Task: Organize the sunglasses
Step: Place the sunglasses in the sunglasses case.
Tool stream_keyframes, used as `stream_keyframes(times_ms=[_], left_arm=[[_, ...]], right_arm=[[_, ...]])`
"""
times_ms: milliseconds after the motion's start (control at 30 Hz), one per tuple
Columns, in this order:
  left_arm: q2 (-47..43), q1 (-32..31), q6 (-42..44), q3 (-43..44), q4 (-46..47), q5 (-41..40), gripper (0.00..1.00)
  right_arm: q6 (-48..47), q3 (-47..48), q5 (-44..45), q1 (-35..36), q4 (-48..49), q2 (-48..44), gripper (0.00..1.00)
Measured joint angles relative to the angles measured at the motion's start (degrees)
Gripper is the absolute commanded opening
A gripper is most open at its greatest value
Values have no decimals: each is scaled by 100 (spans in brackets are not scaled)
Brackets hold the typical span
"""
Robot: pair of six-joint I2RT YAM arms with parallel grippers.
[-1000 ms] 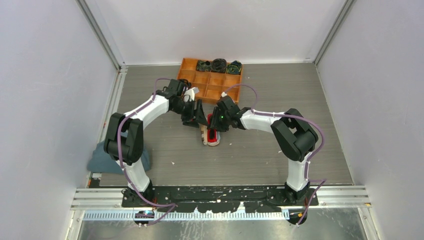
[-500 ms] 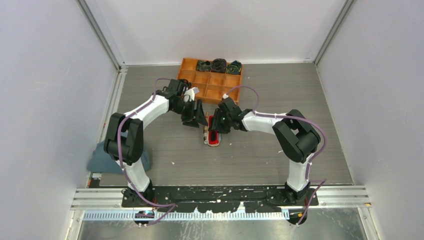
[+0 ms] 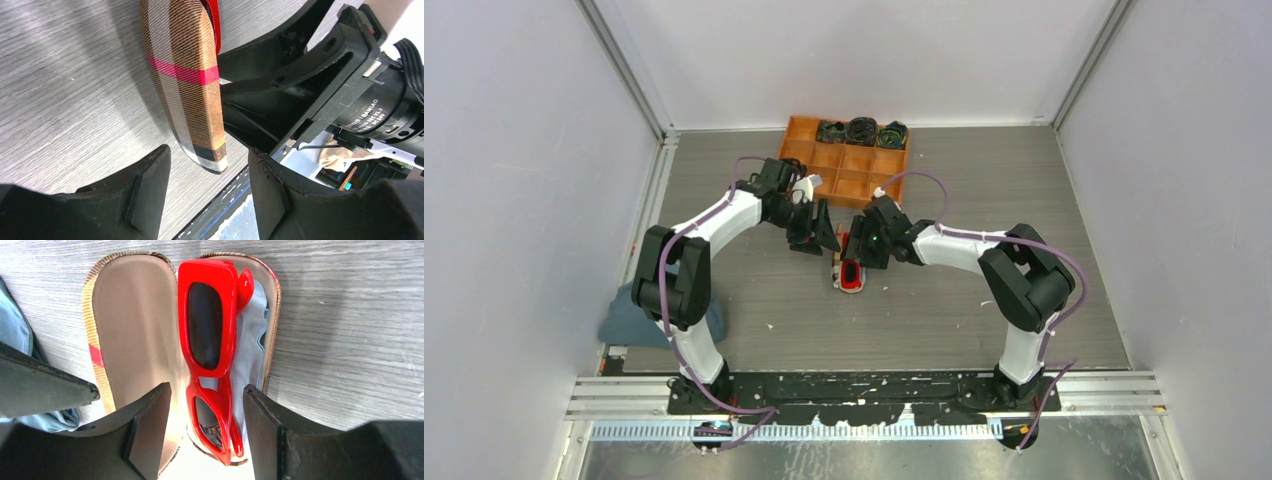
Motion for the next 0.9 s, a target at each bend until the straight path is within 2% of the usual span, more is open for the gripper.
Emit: stream_keyframes(times_ms=[600, 900], left_arm=[[0, 0, -2, -39, 22, 22, 59], [0, 0, -4, -52, 22, 22, 59]], right_arm=[[114, -181, 153, 0, -68, -343, 45], [122, -184, 234, 0, -92, -348, 51]])
